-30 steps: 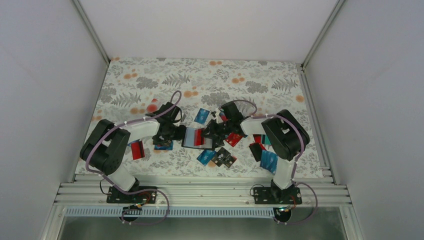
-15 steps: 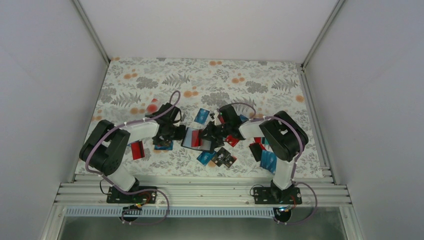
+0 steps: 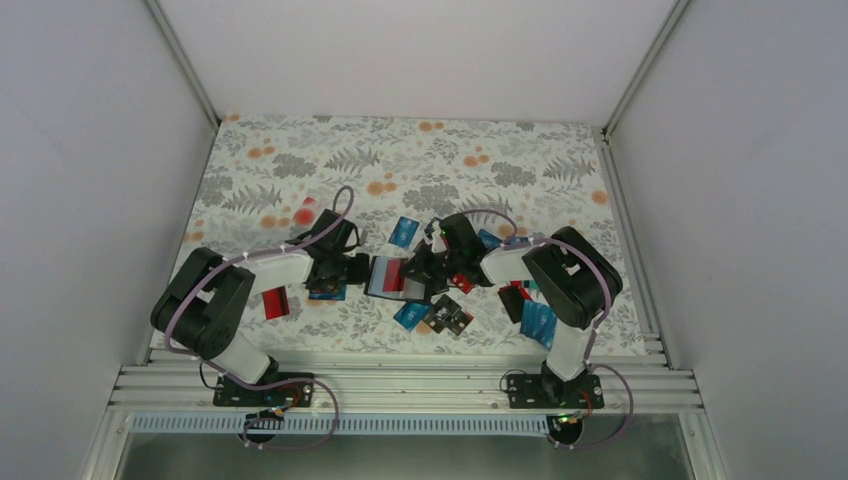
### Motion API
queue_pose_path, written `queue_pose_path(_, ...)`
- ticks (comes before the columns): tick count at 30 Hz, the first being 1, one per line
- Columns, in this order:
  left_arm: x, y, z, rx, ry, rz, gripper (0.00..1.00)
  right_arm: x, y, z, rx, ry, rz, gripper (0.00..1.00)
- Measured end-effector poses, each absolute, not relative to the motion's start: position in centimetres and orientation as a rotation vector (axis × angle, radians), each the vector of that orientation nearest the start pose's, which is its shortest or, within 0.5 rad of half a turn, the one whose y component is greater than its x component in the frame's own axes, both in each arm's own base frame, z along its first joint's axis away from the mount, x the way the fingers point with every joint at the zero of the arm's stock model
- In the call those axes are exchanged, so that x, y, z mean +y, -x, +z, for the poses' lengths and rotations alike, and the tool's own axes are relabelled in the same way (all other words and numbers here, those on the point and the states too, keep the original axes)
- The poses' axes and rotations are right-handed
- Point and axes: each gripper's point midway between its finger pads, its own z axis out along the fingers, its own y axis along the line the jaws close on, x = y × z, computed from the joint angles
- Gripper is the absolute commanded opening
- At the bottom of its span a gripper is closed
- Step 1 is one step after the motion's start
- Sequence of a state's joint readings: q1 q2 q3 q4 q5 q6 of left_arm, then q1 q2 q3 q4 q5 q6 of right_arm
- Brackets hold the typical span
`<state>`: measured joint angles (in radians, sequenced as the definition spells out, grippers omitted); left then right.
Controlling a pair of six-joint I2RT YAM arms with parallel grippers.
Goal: Put the credit cards into the card holder
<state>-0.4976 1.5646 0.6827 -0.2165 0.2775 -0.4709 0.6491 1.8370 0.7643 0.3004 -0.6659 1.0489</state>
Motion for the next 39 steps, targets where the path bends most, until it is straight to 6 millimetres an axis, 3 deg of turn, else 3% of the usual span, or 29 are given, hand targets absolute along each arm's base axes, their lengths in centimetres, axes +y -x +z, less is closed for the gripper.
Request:
queue_pose_path(6,-19.8,-25.9,1.3,2.774,-0.102,-0.696,0.02,33.3,-26.2,3.5,2.73,-0.178,1.472,0.04)
queue_pose_path(18,-19.9,-25.7,1.4,2.772,-0.085,-0.714,0.02,35.7,-26.0,3.7,2.73,-0.103,1.475,0.07)
queue_pose_path(24,-19.9,-25.7,1.4,2.772,-0.08,-0.715,0.02,35.4,-25.9,3.2,2.785,-0.085,1.387,0.29)
queue_pose_path(34,-20.0,-25.4,1.4,2.787,-0.07,-0.714,0.02,34.8,-26.5,5.0,2.847,0.016,1.207,0.61)
queue_pose_path(39,-19.9,-25.2,1.4,2.803,-0.067,-0.704,0.02,34.1,-26.2,6.4,2.856,0.091,1.144,0.69)
